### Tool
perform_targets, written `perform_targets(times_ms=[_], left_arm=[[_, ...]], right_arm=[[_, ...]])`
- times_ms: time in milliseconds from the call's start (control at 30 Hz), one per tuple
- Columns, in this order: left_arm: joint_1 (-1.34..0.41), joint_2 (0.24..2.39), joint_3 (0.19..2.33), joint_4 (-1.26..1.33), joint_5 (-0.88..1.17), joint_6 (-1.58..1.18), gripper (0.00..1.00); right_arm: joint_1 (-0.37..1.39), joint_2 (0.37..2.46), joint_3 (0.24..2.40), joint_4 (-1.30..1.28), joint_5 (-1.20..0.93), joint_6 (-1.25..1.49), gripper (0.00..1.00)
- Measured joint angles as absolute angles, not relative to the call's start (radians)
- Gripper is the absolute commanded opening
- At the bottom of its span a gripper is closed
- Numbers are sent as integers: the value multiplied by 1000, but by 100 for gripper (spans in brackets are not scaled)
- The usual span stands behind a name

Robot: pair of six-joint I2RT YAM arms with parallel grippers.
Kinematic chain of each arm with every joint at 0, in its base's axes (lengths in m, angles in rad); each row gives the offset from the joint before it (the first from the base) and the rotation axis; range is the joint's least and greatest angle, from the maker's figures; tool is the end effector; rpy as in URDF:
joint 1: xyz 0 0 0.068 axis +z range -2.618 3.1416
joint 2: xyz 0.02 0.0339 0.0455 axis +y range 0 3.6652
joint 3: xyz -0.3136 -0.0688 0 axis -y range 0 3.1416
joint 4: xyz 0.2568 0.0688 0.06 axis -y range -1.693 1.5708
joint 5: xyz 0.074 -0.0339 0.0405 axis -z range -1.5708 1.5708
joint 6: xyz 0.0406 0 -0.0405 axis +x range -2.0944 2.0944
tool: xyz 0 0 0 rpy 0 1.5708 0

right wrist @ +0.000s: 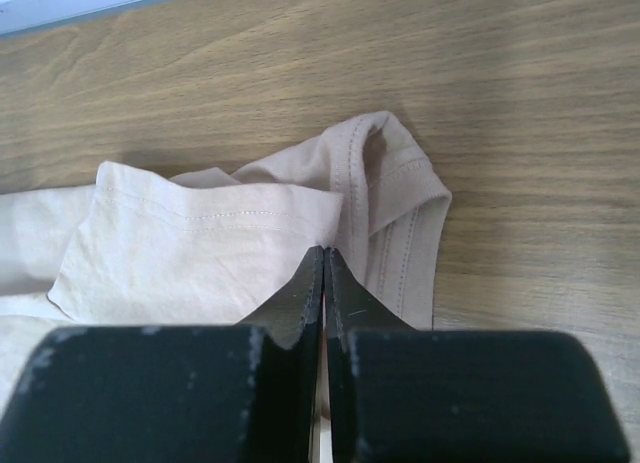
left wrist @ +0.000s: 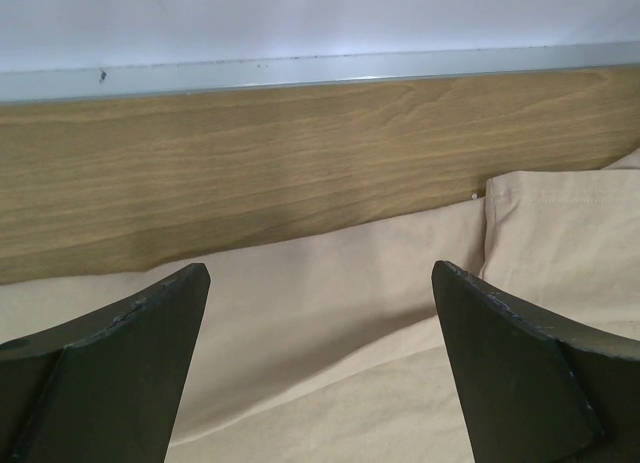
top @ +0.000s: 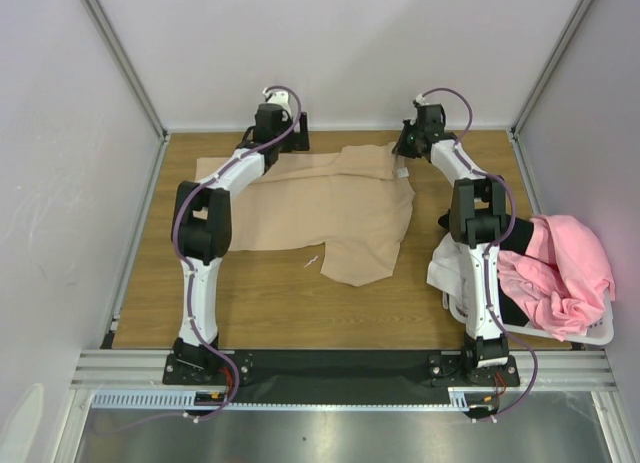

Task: Fold and stack the t-shirts
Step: Fold the tshirt

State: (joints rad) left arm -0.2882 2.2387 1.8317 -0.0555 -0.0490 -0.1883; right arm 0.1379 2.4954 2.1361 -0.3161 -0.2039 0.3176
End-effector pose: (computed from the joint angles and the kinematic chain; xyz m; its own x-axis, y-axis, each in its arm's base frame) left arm 0.5531 -0.1619 0.2620 -0.4655 -0.0570 -0.8832 0.1575 0.9767 -0.1461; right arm 0.6136 0.0935 0.1971 -0.6792 0.2145 -0.7019 -0.0832 0.9277 0.3640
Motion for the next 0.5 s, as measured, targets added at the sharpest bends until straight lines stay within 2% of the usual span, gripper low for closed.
perform_targets(times_ms=[300,500], left_arm=[[-273,2243,1829,-131,-76,-348,96],[-247,2267,1800,-131,-41,-467,96]], right_arm=[[157,2495,2136,-307,-224,282,0],[169,2453,2053,-278,-260,268,0]])
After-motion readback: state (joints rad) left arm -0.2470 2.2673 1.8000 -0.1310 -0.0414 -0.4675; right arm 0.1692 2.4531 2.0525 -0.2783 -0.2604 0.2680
